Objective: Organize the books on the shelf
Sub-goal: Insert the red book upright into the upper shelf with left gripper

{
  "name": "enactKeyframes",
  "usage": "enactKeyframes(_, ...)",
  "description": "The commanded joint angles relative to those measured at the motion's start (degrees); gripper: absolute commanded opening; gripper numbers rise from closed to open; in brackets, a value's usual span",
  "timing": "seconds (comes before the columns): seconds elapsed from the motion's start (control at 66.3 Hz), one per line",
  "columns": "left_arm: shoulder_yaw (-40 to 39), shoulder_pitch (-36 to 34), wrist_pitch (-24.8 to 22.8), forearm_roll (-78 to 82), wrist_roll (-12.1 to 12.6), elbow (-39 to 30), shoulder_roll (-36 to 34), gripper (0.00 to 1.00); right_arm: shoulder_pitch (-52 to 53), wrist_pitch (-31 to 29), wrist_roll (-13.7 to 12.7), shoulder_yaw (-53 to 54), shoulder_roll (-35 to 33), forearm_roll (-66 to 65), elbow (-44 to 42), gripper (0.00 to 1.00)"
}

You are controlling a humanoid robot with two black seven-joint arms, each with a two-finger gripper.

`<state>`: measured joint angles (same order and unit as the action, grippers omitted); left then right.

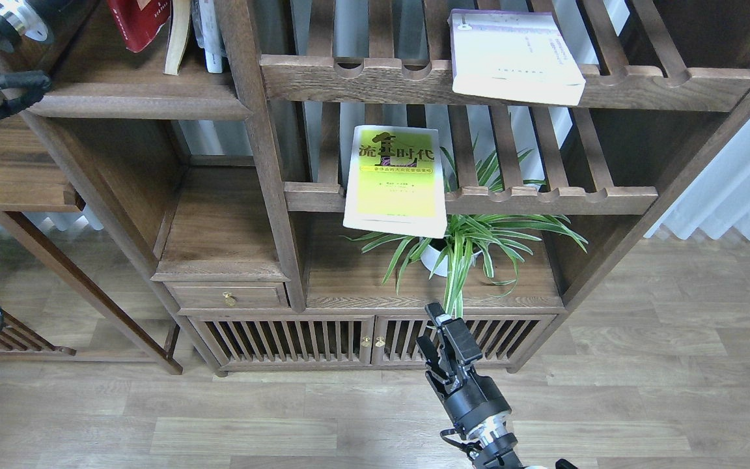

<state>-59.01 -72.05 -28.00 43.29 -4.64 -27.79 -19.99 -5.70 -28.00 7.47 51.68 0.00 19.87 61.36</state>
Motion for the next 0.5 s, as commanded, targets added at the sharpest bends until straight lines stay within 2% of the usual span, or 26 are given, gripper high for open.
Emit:
enactKeyframes(0.0, -0.05, -0.02, 0.0, 0.04, -0.2, -0.16, 0.04, 0.43, -0.01, 0.0, 0.0, 0.0, 0.0, 0.0, -0.01, 0.99)
enactKeyframes(0.211, -0.76, -0.38, 0.0, -0.13, -0.99, -0.77, 0.13, 0.52, -0.01, 0.0, 0.0, 0.0, 0.0, 0.0, -0.01, 0.99)
enactKeyframes(0.482, -4.45, -2.22, 0.0, -0.22, -1.17, -1.74, 0.04, 0.53, -0.01, 0.0, 0.0, 0.0, 0.0, 0.0, -0.01, 0.99)
